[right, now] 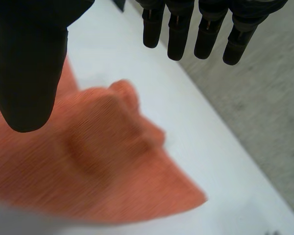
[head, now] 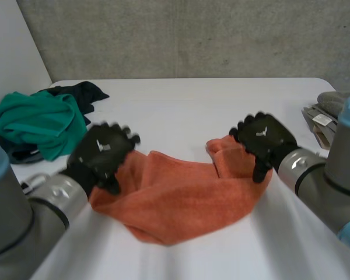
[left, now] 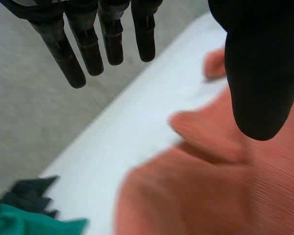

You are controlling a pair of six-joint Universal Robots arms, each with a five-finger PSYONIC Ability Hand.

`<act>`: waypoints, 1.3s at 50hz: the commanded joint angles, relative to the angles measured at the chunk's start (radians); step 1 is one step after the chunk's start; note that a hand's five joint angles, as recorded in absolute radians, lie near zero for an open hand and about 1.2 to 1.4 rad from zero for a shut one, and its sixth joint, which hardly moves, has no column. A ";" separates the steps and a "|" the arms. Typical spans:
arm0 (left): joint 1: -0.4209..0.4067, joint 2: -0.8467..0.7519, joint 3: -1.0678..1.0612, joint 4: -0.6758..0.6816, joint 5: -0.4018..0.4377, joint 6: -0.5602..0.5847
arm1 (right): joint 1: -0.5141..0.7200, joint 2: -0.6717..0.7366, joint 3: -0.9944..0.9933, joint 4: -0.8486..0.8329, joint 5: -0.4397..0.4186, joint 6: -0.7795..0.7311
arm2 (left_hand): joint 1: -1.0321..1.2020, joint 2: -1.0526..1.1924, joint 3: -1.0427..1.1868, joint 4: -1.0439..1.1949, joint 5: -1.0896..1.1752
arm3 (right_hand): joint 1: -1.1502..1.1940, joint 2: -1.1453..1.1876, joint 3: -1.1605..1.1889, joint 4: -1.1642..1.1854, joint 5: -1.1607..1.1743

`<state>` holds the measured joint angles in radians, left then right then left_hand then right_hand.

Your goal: Fold the laundry.

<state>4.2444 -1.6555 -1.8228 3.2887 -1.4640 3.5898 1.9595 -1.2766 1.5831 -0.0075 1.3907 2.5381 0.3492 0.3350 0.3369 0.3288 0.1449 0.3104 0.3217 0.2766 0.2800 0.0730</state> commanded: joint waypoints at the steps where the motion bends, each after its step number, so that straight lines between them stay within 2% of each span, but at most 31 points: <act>1: 0.034 -0.116 0.161 0.009 0.011 0.007 | 0.001 0.017 -0.152 0.086 -0.018 -0.057 | -0.015 -0.001 -0.003 0.005 0.014 | -0.055 -0.066 -0.021 -0.025 0.008; 7: 0.035 -0.309 0.298 -0.023 0.060 0.017 | 0.012 0.187 -0.335 0.205 -0.056 -0.255 | -0.053 -0.039 -0.041 -0.033 -0.023 | -0.026 -0.037 0.008 0.005 0.037; 11: 0.035 -0.383 0.336 -0.047 0.105 0.021 | 0.012 0.294 -0.422 0.273 -0.084 -0.341 | -0.089 -0.074 -0.076 -0.068 -0.059 | 0.027 0.015 0.061 0.057 0.090; 17: 0.034 -0.473 0.367 -0.047 0.157 0.023 | 0.012 0.407 -0.489 0.307 -0.098 -0.344 | -0.083 -0.069 -0.071 -0.062 -0.053 | 0.048 0.036 0.081 0.078 0.110; 21: 0.023 -0.581 0.442 -0.058 0.156 0.024 | 0.012 0.463 -0.502 0.302 -0.088 -0.344 | -0.074 -0.060 -0.062 -0.054 -0.044 | 0.077 0.065 0.111 0.107 0.140; 23: 0.022 -0.643 0.495 -0.082 0.149 0.030 | 0.012 0.490 -0.508 0.290 -0.084 -0.331 | -0.045 -0.031 -0.033 -0.024 -0.015 | 0.162 0.150 0.195 0.192 0.225; 25: 0.022 -0.684 0.532 -0.115 0.149 0.047 | 0.010 0.506 -0.522 0.278 -0.078 -0.308 | 0.055 0.069 0.067 0.075 0.084 | 0.288 0.276 0.321 0.318 0.351; 26: 0.022 -0.700 0.551 -0.136 0.149 0.058 | 0.012 0.522 -0.540 0.258 -0.068 -0.277 | 0.166 0.180 0.178 0.186 0.195 | 0.562 0.550 0.595 0.592 0.624; 27: 0.022 -0.725 0.588 -0.186 0.146 0.084 | 0.012 0.526 -0.551 0.245 -0.064 -0.262 | 0.565 0.579 0.577 0.585 0.595 | 0.794 0.783 0.828 0.824 0.857; 28: 0.020 -0.734 0.608 -0.210 0.142 0.099 | 0.012 0.531 -0.560 0.232 -0.061 -0.248 | 0.819 0.833 0.831 0.839 0.849 | 1.061 1.049 1.095 1.091 1.124; 29: 0.019 -0.742 0.628 -0.230 0.136 0.113 | 0.012 0.533 -0.569 0.218 -0.055 -0.234 | 1.045 1.059 1.057 1.065 1.075 | 1.086 1.074 1.119 1.116 1.148; 32: 0.017 -0.747 0.724 -0.270 0.079 0.138 | 0.009 0.527 -0.612 0.137 -0.030 -0.187 | 1.047 1.061 1.059 1.067 1.077 | 1.086 1.075 1.120 1.116 1.149; 34: 0.019 -0.736 0.807 -0.218 0.016 0.132 | 0.007 0.513 -0.665 0.069 0.008 -0.159 | 1.047 1.061 1.059 1.067 1.077 | 1.086 1.075 1.120 1.116 1.149; 37: 0.020 -0.695 0.879 -0.109 -0.032 0.124 | 0.009 0.478 -0.765 -0.023 0.092 -0.107 | 1.047 1.061 1.059 1.067 1.077 | 1.086 1.075 1.120 1.116 1.149; 38: 0.025 -0.652 0.913 -0.022 -0.054 0.116 | 0.009 0.467 -0.790 -0.044 0.114 -0.090 | 1.047 1.061 1.059 1.067 1.077 | 1.086 1.075 1.120 1.116 1.149; 41: 0.029 -0.589 0.936 0.109 -0.065 0.098 | 0.006 0.416 -0.860 -0.118 0.171 -0.027 | 1.047 1.061 1.059 1.067 1.077 | 1.086 1.075 1.120 1.116 1.149; 42: 0.034 -0.552 0.938 0.203 -0.065 0.090 | 0.002 0.398 -0.871 -0.135 0.179 -0.012 | 1.047 1.061 1.059 1.067 1.077 | 1.086 1.075 1.120 1.116 1.149; 46: 0.035 -0.477 0.919 0.376 -0.072 0.055 | 0.001 0.309 -0.876 -0.184 0.176 0.051 | 1.047 1.061 1.059 1.067 1.077 | 1.086 1.075 1.120 1.116 1.149; 47: 0.037 -0.463 0.907 0.384 -0.069 0.050 | 0.001 0.297 -0.876 -0.183 0.172 0.056 | 1.047 1.061 1.059 1.067 1.077 | 1.086 1.075 1.120 1.116 1.149; 52: 0.063 -0.411 0.806 0.332 -0.062 0.040 | -0.004 0.258 -0.815 -0.125 0.107 0.062 | 1.047 1.061 1.059 1.067 1.077 | 1.086 1.075 1.120 1.116 1.149; 57: 0.071 -0.380 0.628 0.261 -0.061 0.043 | -0.025 0.253 -0.653 -0.060 0.025 0.065 | 1.047 1.061 1.059 1.067 1.077 | 1.086 1.075 1.120 1.116 1.149; 65: 0.074 -0.314 0.173 0.238 -0.058 0.050 | -0.037 0.218 -0.330 0.091 -0.012 0.012 | 1.047 1.061 1.059 1.067 1.077 | 1.086 1.075 1.120 1.116 1.149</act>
<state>4.3184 -2.0005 -1.3610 3.5407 -1.5233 3.6329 1.9282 -1.0408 1.0384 -0.0278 1.3950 2.5875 1.1612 1.1967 1.1903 1.2000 0.9859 1.0827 1.1724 1.1842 1.1949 0.9694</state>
